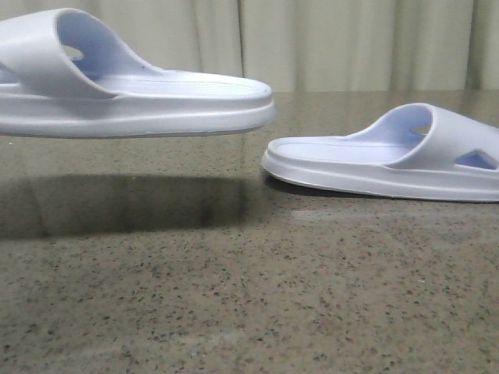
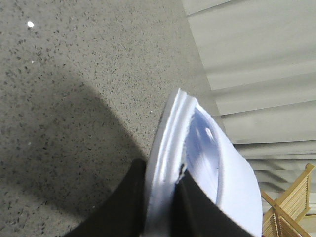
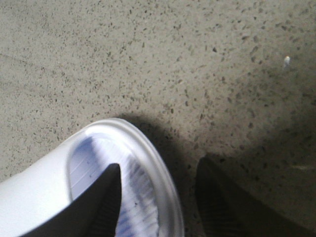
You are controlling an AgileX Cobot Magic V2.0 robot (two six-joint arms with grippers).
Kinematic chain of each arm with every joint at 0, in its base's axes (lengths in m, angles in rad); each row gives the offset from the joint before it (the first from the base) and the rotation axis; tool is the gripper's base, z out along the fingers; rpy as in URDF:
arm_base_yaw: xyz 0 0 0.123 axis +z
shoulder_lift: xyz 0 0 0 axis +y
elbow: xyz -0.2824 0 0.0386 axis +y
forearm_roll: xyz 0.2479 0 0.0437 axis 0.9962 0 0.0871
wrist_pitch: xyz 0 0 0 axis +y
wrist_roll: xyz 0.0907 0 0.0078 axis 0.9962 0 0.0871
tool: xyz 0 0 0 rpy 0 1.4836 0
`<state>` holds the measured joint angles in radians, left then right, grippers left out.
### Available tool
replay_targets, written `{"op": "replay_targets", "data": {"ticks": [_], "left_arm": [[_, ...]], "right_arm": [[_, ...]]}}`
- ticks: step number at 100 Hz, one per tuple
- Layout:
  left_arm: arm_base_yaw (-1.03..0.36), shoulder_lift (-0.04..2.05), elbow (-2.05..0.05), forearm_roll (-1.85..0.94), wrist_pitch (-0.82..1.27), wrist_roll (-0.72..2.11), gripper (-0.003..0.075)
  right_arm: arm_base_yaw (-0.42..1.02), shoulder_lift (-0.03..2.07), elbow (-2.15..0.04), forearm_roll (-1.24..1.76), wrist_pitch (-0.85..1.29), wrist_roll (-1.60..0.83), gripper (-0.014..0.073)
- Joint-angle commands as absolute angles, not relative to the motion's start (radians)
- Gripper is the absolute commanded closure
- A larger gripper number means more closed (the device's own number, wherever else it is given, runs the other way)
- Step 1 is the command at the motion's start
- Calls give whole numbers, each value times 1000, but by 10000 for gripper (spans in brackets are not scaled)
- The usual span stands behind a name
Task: Insert blue slippers together front up
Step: 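Lower the right gripper onto the heel of the other slipper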
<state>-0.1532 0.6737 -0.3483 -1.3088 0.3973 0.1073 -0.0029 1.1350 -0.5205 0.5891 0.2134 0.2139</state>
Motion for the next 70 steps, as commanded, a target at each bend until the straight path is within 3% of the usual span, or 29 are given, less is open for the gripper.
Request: {"op": "replay_targets", "data": {"ticks": [1,41,70], "left_arm": [[-156,677,-379,-1339,385,108,704],[-156,677,-379,-1339,387,108,704],[-156,677,-379,-1339,388,108,704]], "right_arm": [[17,1133,-541,591,191,212,295],[67,1135,-541,591,141,212,309],[67,1135,-541,589,125,212,615]]}}
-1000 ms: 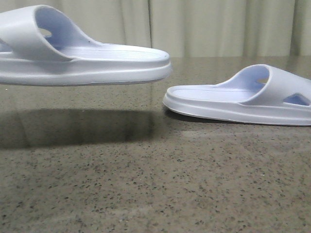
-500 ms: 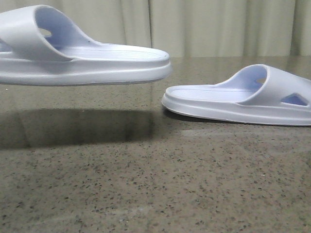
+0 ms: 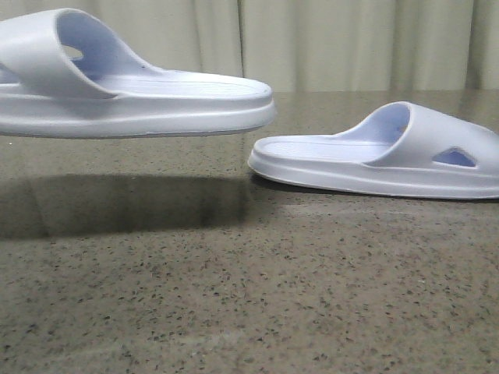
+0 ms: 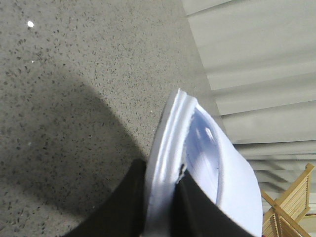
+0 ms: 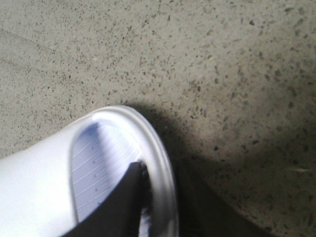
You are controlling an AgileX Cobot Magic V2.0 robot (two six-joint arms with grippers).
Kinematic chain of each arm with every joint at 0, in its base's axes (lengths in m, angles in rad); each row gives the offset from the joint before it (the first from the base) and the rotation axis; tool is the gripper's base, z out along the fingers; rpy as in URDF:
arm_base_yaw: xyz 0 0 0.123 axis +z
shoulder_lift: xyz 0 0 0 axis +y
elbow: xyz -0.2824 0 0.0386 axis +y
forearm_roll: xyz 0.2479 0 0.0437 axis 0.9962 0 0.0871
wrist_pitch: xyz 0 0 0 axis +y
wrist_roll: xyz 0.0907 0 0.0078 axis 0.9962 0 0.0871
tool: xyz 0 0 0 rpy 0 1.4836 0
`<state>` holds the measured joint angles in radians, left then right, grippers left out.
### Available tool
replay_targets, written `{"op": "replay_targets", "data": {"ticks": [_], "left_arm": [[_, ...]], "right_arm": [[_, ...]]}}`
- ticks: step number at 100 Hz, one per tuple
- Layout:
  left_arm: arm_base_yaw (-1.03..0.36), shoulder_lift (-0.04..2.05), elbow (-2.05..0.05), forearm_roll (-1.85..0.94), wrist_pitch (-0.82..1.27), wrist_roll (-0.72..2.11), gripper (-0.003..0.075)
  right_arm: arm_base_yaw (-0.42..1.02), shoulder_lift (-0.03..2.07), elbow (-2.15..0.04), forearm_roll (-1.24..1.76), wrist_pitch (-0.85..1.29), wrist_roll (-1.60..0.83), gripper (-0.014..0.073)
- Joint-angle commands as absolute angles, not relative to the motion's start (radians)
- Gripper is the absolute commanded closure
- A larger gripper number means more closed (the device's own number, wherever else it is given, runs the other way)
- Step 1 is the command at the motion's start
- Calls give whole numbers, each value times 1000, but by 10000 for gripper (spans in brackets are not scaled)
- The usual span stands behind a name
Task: Insert blue slippers together front up
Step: 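Lower the right gripper onto the heel of the other slipper, then close the right gripper on the heel and lift the slipper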
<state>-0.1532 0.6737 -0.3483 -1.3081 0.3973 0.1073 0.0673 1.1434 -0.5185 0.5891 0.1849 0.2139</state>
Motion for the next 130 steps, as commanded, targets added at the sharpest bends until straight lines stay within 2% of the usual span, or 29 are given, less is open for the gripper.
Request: {"op": "replay_targets", "data": {"ticks": [1,10,37,66,91,130], "left_arm": [[-156,677,-379,-1339,388,108,704],[-156,677,-379,-1339,388,108,704],[-156,677,-379,-1339,393,108,704],[-156,677,-379,-1339,394,108,704],[-156,677,-379,-1346,394,108,704],[-156,677,-379,-1389,415,108,704]], "right_arm": [[67,1135,-541,589,122,212,622],[67,1135,-541,589,92,212,700],[67,1107,-552,589,11,212,701],[67,963,-684,564,13,210,701],[67,860,-794,564,162,200,701],[67,743,-802,583,398,193,701]]}}
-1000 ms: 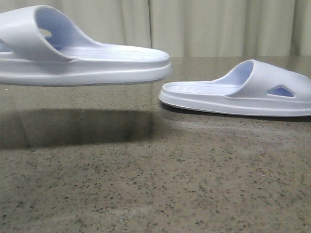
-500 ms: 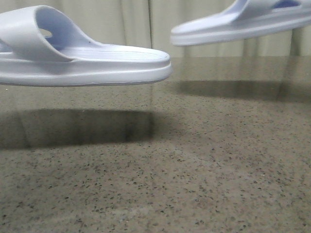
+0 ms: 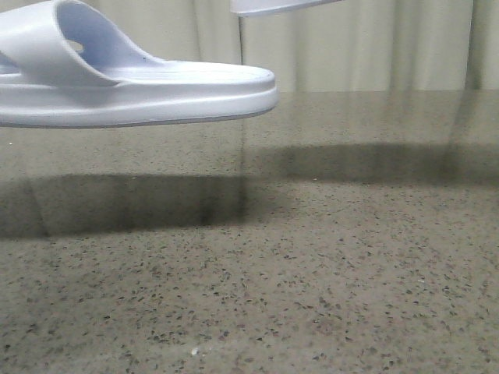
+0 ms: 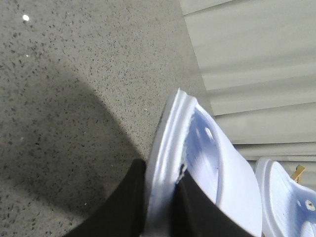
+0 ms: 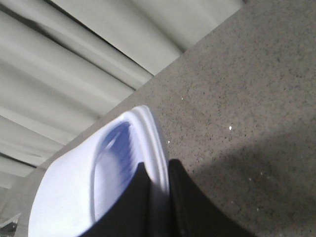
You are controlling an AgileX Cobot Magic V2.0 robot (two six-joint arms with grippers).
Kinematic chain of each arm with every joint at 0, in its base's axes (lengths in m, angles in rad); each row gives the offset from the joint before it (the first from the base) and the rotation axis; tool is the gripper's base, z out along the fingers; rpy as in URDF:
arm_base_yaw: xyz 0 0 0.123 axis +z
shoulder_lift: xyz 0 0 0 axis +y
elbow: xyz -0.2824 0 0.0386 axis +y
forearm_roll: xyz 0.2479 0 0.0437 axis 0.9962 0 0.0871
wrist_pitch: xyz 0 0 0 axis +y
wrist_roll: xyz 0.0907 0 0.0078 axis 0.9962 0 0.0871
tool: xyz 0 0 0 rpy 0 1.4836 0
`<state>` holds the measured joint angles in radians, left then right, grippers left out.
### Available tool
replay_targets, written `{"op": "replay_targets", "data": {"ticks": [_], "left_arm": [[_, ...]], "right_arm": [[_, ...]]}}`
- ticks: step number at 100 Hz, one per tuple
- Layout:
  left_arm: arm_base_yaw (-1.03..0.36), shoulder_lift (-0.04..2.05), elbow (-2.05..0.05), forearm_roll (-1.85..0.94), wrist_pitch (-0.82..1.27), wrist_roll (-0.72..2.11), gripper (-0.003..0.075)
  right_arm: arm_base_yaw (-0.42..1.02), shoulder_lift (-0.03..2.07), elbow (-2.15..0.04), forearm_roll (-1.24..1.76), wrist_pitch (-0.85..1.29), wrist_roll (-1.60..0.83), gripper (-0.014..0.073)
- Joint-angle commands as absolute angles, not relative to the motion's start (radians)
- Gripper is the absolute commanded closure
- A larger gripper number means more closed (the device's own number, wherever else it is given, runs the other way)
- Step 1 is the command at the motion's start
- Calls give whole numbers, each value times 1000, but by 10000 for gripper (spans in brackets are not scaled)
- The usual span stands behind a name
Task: Insert blue slippers together front up
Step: 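Close the right gripper on the heel and lift the slipper, then bring the right-held slipper over the left-held slipper, toes aligned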
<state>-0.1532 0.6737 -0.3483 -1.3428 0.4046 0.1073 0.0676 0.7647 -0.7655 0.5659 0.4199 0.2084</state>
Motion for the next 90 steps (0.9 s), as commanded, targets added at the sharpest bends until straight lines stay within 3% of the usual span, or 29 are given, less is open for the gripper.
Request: {"op": "replay_targets", "data": {"ticks": [1,30,90], "left_arm": [[-156,677,-379,-1389,417,108,704],[-156,677,-379,-1412,461,108,704],[-156,677,-379,-1620,538,248,704]], "right_arm": [[67,743,-802,586,405,192,701],[91,734,-794,854,490,-49,701],[97,746,-792,867,533,-51,701]]}}
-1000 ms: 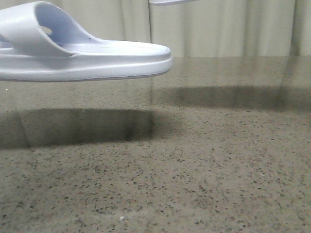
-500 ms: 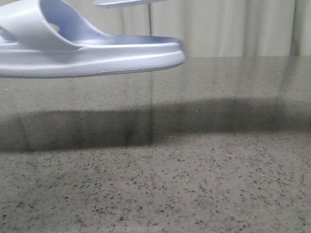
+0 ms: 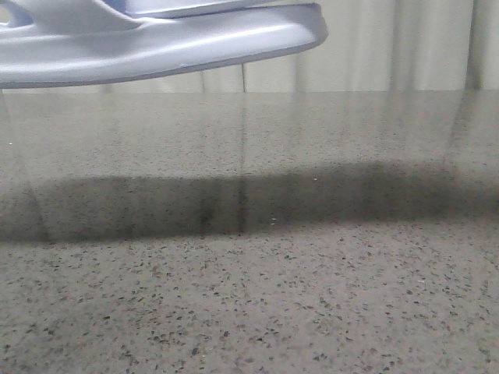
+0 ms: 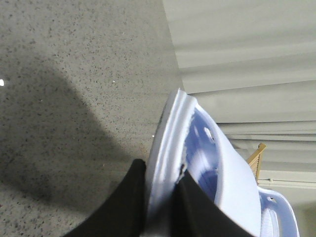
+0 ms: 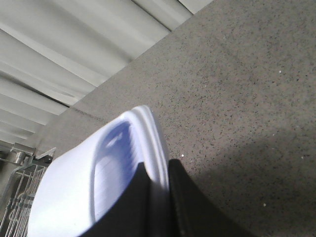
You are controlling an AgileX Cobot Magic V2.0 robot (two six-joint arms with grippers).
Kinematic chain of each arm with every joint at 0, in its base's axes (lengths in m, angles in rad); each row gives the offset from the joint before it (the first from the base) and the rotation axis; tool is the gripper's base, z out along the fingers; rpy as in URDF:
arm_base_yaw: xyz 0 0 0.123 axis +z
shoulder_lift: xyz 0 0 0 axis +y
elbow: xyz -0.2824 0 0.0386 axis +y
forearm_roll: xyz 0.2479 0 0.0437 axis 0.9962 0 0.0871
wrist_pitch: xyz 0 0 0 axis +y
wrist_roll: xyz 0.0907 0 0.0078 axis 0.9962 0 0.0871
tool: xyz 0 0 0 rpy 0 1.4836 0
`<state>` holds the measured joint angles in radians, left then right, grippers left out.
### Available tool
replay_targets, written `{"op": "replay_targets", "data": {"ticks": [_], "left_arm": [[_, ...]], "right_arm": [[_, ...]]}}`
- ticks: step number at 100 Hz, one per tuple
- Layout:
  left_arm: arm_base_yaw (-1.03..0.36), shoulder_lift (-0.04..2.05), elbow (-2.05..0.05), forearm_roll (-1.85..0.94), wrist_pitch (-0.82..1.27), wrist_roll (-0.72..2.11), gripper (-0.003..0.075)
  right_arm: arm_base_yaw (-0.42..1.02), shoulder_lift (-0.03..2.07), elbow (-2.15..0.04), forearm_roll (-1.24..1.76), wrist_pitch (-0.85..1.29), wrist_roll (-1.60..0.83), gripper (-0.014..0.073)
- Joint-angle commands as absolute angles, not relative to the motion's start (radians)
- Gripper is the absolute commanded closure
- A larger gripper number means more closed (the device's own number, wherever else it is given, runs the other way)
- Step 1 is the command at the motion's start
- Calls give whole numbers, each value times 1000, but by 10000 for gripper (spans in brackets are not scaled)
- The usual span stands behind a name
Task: Insert blue slippers together front up
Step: 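Bring the right-held slipper over the left-held slipper, toes aligned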
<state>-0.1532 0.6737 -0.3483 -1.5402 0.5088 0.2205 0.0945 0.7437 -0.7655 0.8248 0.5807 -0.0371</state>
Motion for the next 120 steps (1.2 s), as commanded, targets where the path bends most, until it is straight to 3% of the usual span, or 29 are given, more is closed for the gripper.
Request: {"op": "replay_targets", "data": {"ticks": [1,32,86,120], "left_arm": [[-156,677,-379,-1620,537,248,704],[-156,677,-379,-1652,581,249,704],[-156,677,-379,-1692,601,264,704],[-156,677,-379,-1712,688,293,704]], "right_arm": [[97,746,-792,866,533,-51,701],[102,796,-792,973,549,-133,701],[285,891,-792,1023,471,-186,701],[315,975,-792,1036,468,-251,701]]}}
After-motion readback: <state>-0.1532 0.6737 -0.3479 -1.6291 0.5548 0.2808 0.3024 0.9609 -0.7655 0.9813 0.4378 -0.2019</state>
